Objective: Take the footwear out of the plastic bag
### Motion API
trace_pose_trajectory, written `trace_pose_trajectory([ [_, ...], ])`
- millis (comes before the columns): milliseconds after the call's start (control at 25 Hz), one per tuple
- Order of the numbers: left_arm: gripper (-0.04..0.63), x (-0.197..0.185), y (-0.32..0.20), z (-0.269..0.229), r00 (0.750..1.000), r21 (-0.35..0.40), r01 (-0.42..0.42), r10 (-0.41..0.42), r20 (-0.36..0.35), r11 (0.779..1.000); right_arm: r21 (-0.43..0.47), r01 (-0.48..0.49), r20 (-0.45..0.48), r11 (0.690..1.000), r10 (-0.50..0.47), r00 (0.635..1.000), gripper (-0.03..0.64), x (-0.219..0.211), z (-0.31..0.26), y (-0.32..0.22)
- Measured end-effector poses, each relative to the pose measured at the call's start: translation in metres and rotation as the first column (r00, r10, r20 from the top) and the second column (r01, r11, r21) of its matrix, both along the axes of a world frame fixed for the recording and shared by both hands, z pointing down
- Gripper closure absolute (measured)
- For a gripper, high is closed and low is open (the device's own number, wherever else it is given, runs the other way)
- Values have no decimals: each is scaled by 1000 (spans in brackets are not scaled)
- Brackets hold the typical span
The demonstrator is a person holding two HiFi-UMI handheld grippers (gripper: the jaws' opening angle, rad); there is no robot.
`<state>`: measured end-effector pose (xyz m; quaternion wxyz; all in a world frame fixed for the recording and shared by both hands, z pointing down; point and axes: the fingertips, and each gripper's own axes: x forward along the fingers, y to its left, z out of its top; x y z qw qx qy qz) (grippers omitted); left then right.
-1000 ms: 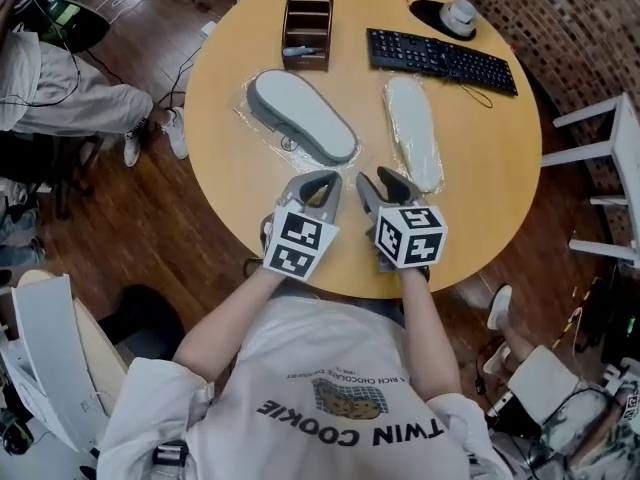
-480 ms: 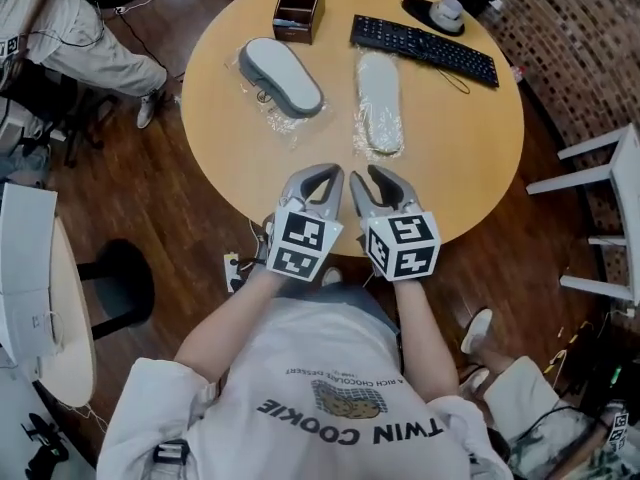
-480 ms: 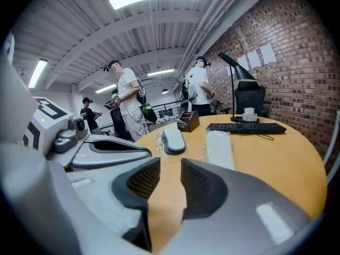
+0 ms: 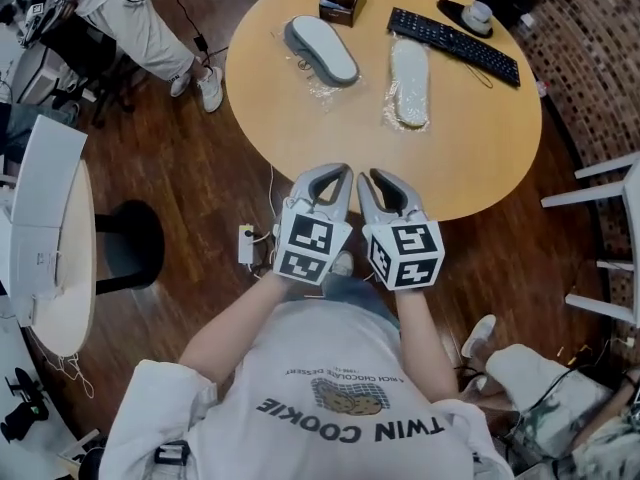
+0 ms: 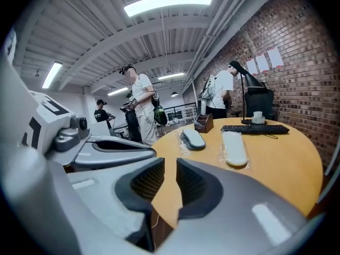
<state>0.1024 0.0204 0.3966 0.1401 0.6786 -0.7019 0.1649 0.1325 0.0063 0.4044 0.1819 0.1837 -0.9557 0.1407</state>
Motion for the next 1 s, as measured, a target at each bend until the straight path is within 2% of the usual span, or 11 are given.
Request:
trace_pose_trajectory([
  [320, 595, 15, 105, -8, 998, 46, 45, -43, -52, 998, 36, 12, -12, 999, -12, 1000, 555, 18, -9, 97],
  [600, 595, 53, 192, -11, 996, 66, 41, -36, -83, 997, 66, -29, -24, 997, 31, 999, 589, 60, -21, 182],
  [720, 595, 70, 217, -11, 995, 64, 32, -26, -96, 997, 79, -54, -29, 995, 56, 998, 614, 79, -24, 208],
  [1000, 595, 118, 252, -16, 996, 67, -5, 11, -93, 998, 68, -112, -30, 991, 114, 993, 614, 130, -23, 248],
])
